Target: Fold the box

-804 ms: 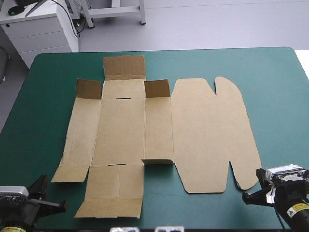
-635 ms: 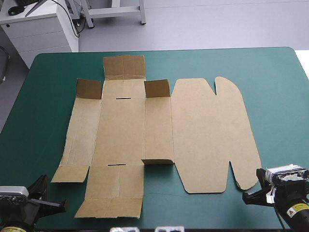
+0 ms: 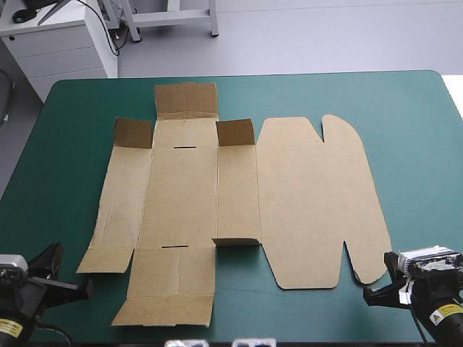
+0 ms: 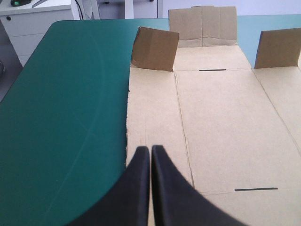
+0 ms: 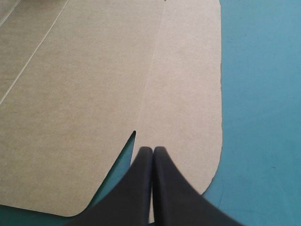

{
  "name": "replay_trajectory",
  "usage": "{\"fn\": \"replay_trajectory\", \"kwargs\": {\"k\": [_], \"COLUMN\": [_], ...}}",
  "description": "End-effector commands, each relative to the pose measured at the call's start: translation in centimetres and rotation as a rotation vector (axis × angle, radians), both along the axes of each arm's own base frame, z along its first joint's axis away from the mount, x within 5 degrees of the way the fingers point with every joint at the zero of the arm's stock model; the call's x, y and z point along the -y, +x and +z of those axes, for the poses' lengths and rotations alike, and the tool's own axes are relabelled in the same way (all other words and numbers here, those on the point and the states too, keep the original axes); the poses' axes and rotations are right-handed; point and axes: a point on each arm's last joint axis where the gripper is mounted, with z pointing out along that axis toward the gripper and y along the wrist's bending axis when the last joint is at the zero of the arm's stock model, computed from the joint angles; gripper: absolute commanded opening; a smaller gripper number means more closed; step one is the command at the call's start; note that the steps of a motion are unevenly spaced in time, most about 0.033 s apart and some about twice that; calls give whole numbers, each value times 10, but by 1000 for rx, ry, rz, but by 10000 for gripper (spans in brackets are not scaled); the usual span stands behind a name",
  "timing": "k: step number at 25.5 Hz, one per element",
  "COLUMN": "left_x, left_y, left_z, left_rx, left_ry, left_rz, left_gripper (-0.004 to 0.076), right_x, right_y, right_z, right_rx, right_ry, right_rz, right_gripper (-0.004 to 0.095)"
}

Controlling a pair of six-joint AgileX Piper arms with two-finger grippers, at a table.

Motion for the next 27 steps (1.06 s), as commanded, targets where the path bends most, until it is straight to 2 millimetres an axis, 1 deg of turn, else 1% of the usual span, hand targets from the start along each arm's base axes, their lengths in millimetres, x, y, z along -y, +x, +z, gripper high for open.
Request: {"fn": "replay_trajectory", "kwargs": {"k": [1,2,3,4,7,10,15,16,17,18,19,22,24,27], "left_x": [1,1,1,1,2,2,2,2,1,0,-3,-16,-24,-44], "left_y": [22,32,44,50,80,99,136,145,159,165,174,190,198,208], "left_z": [35,41,54,58,72,74,74,74,74,75,76,77,78,76], "left_rx": [13,-18,-42,-55,-129,-188,-275,-291,-311,-319,-328,-358,-382,-406], "left_ry": [-17,-16,-16,-16,-15,-14,-9,-3,-3,-6,-17,-29,-36,-132], "left_rz": [0,0,0,0,0,-1,2,4,7,16,28,77,79,76], "left_gripper": [-8,-8,-8,-8,-8,-8,-8,-8,-8,-8,-8,-8,-8,-8], "right_x": [0,0,0,0,0,0,0,0,0,1,1,1,1,2], "right_y": [4,4,4,4,4,4,4,4,4,4,4,4,4,4], "right_z": [14,14,14,14,14,14,14,14,13,13,13,13,13,13], "right_rx": [83,83,83,83,83,83,84,84,84,84,85,85,85,88], "right_ry": [15,15,15,15,15,13,11,11,7,1,-3,-7,-12,-27], "right_rz": [-9,-9,-9,-9,-9,-8,-7,-7,-8,-9,-10,-12,-13,-17], "right_gripper": [-19,-19,-19,-19,-19,-19,-19,-19,-19,-19,-19,-19,-19,-19]}}
